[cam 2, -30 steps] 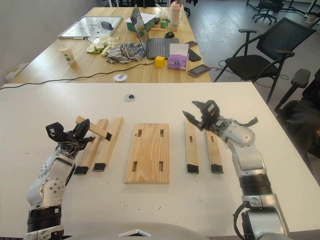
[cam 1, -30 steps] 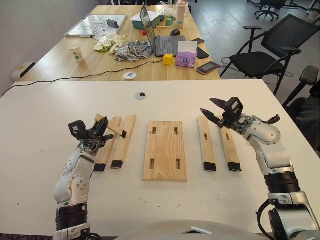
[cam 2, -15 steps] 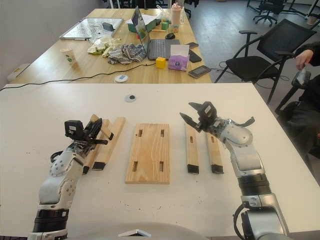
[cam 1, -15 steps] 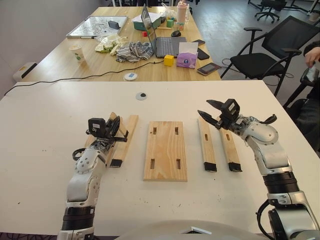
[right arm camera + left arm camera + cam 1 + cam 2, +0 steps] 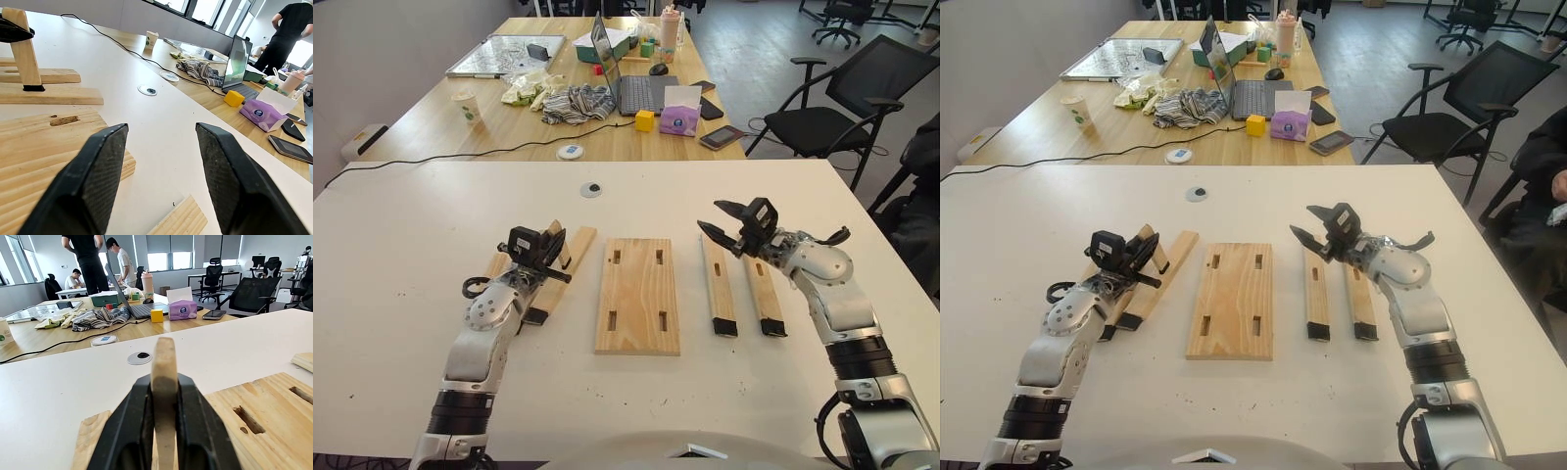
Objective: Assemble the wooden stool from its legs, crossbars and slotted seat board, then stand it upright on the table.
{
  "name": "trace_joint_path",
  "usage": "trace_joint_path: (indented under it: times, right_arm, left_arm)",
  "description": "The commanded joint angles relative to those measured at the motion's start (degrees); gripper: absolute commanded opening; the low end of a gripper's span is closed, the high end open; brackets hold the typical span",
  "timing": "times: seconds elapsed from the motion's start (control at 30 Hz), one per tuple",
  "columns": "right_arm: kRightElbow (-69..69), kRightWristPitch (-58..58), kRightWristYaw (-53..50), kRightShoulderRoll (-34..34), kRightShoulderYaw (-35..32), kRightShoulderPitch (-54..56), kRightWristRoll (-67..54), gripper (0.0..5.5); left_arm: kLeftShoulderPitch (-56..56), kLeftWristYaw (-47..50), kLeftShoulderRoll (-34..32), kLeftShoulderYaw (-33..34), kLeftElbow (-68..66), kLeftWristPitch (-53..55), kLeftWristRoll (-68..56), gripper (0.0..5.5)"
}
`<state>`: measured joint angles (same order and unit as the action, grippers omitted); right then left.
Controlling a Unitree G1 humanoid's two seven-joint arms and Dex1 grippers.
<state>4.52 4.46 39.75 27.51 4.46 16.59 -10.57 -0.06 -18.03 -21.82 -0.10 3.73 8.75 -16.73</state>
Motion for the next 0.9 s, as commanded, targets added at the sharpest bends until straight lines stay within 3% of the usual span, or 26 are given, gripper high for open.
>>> trace_joint_path:
  times: [0.03, 0.5, 0.73, 0.77, 0.9]
  right_arm:
    - [0.15, -0.45, 0.52, -0.58, 0.82, 0.42, 1.06, 2.55]
    - [1.26, -0.87, 0.02, -1.44, 1.42, 1.45, 1.35, 2.55]
    - [-0.47, -1.0, -1.31, -1.43, 1.46, -1.17, 1.73, 2.55]
    - [-0.77, -0.98, -1.53, -1.47, 1.42, -1.47, 1.79, 2.55]
    - [-1.5, -0.8, -2.27, -1.63, 1.18, -2.43, 1.88, 2.55]
  left_arm:
    - [11.26, -5.74, 1.91, -8.03, -11.46, 13.28, 0.25, 0.38]
    - [5.84, -5.42, 2.33, -10.44, -5.34, 15.78, -1.81, 0.38]
    - [5.05, -2.07, -1.88, -6.75, 5.26, 20.87, -2.0, 0.38]
    - [5.15, -1.93, -2.43, -6.11, 6.36, 22.07, -2.14, 0.74]
    - [6.0, -2.95, -4.12, -3.46, 11.7, 27.93, -4.39, 1.31]
